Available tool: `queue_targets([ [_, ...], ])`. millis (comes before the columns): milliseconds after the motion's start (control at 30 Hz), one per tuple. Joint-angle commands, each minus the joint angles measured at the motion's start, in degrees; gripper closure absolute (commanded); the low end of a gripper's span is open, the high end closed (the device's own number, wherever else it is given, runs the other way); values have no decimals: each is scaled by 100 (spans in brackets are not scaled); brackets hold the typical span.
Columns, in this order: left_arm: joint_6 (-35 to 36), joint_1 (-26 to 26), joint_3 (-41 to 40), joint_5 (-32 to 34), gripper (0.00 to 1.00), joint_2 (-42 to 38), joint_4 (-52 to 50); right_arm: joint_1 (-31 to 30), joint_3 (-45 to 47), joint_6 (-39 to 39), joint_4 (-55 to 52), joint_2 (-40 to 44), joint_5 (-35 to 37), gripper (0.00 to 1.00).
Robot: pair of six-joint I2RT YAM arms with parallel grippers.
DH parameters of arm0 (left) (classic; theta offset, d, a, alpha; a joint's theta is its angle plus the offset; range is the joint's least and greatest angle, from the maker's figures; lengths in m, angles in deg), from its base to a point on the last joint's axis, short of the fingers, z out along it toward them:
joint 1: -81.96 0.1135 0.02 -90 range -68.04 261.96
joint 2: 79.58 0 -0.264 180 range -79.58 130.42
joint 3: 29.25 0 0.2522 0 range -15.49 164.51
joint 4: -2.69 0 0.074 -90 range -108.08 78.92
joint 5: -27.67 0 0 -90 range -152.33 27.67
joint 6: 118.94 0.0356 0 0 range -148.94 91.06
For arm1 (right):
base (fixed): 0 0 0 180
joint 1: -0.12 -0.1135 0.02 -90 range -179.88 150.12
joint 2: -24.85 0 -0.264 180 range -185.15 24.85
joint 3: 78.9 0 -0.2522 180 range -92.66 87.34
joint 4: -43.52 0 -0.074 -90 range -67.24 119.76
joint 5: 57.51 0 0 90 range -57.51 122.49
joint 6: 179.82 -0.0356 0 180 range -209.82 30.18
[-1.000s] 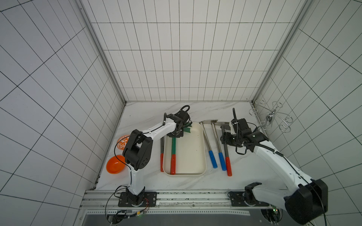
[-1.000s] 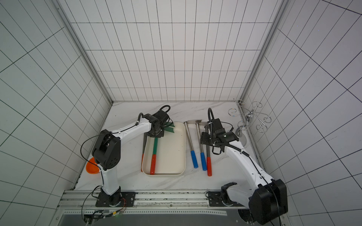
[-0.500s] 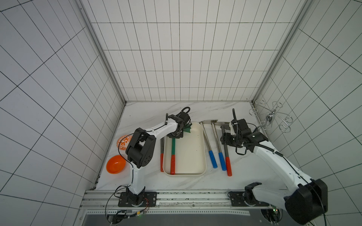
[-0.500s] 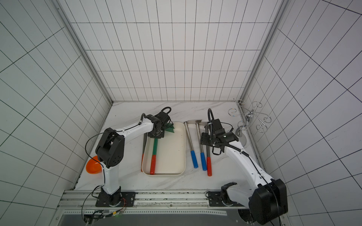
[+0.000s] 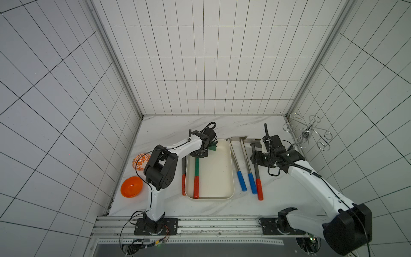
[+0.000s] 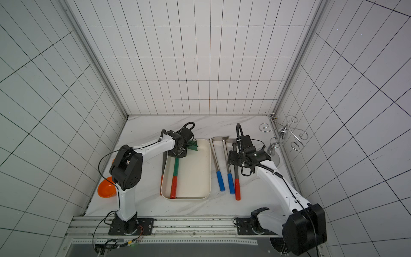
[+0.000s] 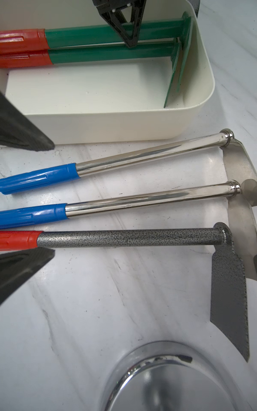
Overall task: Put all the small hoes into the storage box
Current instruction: Place the hoe in the storage box.
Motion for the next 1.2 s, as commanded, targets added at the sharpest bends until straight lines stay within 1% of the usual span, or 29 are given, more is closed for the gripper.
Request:
queue_targets([
  [0,-55,27,247,245,94,61,95,54,245,51,-13,-2,-20,30],
  [100,-50,27,248,258,90,78,81,52,252,42,-13,4,-29,30],
  [233,-42,37,256,267,81,85,70,57,262,42,-13,10,-29,30],
  [500,-24,55,270,253,74,110,65,57,262,36,-13,14,-29,30],
  [733,21,51,291,206,64,163,74,60,263,38,-13,7,-29,30],
  [1167,64,62,250,197,59,168,83,57,256,18,-13,-2,-38,30],
])
